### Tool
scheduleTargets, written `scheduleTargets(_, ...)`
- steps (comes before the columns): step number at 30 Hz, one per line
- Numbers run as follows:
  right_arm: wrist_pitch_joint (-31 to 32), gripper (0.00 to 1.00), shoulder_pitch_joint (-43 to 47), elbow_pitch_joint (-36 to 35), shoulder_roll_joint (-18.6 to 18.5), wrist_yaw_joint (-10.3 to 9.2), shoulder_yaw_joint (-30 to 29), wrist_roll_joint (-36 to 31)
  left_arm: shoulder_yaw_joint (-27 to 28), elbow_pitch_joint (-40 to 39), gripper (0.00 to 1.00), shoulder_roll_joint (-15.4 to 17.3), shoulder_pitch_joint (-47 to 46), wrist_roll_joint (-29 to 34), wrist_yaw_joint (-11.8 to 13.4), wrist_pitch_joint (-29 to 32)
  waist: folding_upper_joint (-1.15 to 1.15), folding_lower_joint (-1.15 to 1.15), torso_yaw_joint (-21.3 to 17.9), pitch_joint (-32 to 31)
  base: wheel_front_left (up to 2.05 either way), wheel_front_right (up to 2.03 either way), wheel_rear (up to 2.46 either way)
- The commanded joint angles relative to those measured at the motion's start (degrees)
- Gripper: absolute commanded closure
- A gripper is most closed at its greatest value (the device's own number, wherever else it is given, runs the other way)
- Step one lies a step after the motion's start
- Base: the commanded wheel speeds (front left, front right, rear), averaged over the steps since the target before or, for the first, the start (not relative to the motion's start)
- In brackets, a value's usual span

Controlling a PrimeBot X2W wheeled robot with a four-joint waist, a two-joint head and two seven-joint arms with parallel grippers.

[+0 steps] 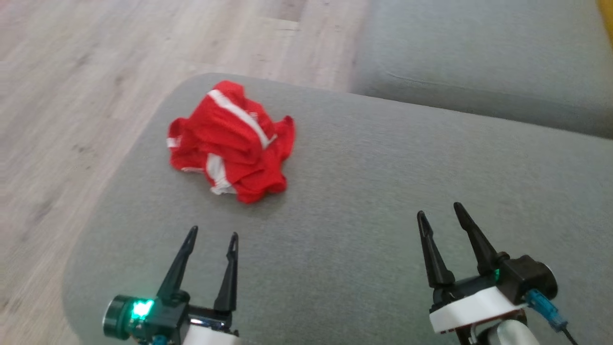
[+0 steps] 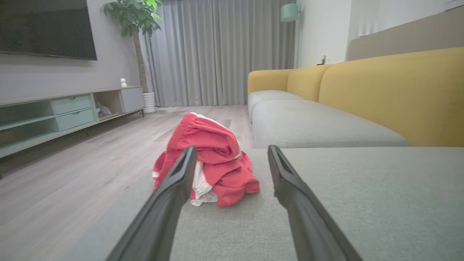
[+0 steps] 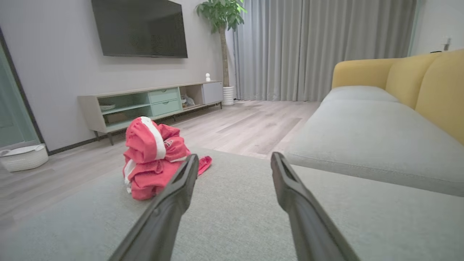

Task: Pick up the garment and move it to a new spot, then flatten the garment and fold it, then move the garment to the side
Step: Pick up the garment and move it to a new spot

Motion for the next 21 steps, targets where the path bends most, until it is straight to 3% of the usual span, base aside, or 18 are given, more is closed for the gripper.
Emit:
scheduleTargets(1, -0.62, 0.00, -1.48, -2.13, -0.43, 0.43, 1.57, 0.51, 2.30, -2.16, 0.00, -0.01, -1.97, 0.60, -0.01, -0.47, 0.00, 0.00, 2.09, -0.48, 0.00, 0.00, 0.00)
scheduleTargets(11, -0.62, 0.00, -0.87, -2.37, -0.43, 0.43, 2.83, 1.58, 3.32, -2.28, 0.00, 0.37, -1.48, 1.05, -0.79, -0.47, 0.00, 0.00, 7.26, -0.62, 0.00, 0.00, 0.00)
scheduleTargets(19, -0.62, 0.00, -0.73, -2.60, -0.43, 0.43, 3.27, 1.74, 4.48, -2.22, 0.00, 0.50, -2.51, 0.21, -1.60, -0.47, 0.00, 0.00, 7.74, 0.08, 0.00, 0.00, 0.00)
scheduleTargets(21, -0.62, 0.00, -1.23, -2.87, -0.43, 0.43, 3.83, 1.41, 4.99, -2.01, 0.00, 1.82, -5.60, 0.08, -3.07, -0.47, 0.00, 0.00, 6.73, 1.47, 0.00, 0.00, 0.00)
